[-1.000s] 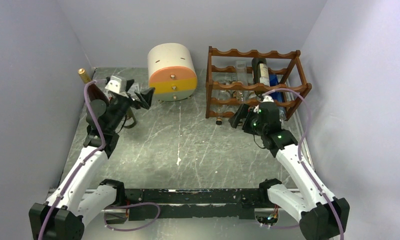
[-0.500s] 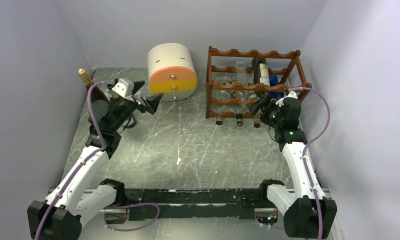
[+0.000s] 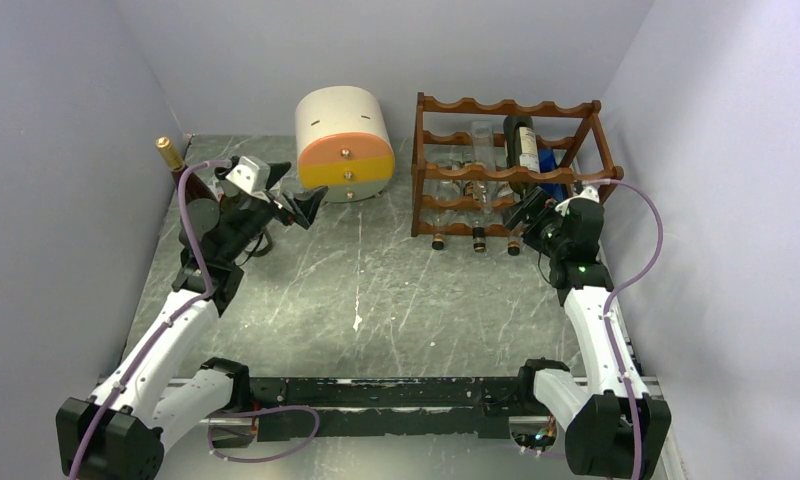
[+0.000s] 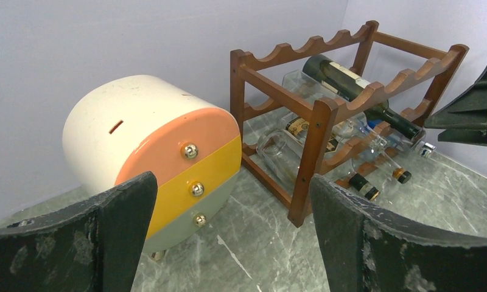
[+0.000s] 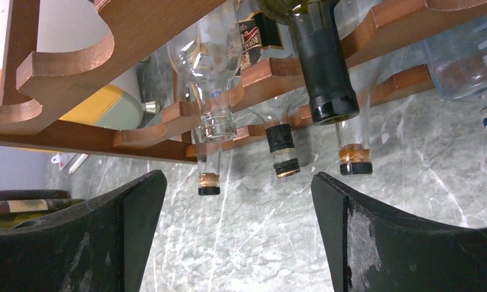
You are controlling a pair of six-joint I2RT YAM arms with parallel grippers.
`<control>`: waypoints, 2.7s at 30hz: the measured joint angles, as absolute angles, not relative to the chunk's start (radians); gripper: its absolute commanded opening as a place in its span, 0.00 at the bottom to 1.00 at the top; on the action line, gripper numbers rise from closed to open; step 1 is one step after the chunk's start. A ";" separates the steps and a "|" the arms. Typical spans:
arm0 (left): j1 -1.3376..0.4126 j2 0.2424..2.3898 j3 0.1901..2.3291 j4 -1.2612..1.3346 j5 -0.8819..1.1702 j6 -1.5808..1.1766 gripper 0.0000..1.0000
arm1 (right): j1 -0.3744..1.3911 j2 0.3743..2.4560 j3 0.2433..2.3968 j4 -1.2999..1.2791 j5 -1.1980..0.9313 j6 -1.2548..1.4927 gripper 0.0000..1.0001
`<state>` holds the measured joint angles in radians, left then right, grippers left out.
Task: Take the wine bottle off the wine rack
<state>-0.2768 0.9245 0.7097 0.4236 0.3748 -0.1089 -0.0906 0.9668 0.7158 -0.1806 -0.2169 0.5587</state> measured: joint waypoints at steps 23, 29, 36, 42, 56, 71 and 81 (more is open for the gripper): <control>-0.288 0.976 0.710 0.422 0.378 -0.070 0.97 | -0.237 1.048 0.600 0.014 -0.315 0.542 0.97; -0.290 0.982 0.710 0.421 0.377 -0.059 0.97 | -0.256 1.102 0.582 0.088 -0.405 0.537 0.96; -0.303 0.981 0.710 0.421 0.365 -0.041 0.97 | -0.291 1.131 0.559 0.176 -0.483 0.539 0.91; -0.316 0.976 0.710 0.421 0.358 -0.024 0.98 | -0.295 1.204 0.558 0.255 -0.520 0.550 0.87; -0.318 0.973 0.710 0.420 0.344 -0.009 0.98 | -0.319 1.392 0.583 0.433 -0.597 0.624 0.77; -0.318 0.974 0.710 0.421 0.344 -0.003 0.97 | -0.320 1.460 0.637 0.495 -0.633 0.651 0.67; -0.318 0.991 0.710 0.418 0.344 0.001 0.97 | -0.331 1.494 0.644 0.511 -0.667 0.662 0.47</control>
<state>-0.3180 0.9909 0.7097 0.4175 0.3439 0.0013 -0.3309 1.4940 0.6437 0.5114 -0.6670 0.6621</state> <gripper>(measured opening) 0.975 0.522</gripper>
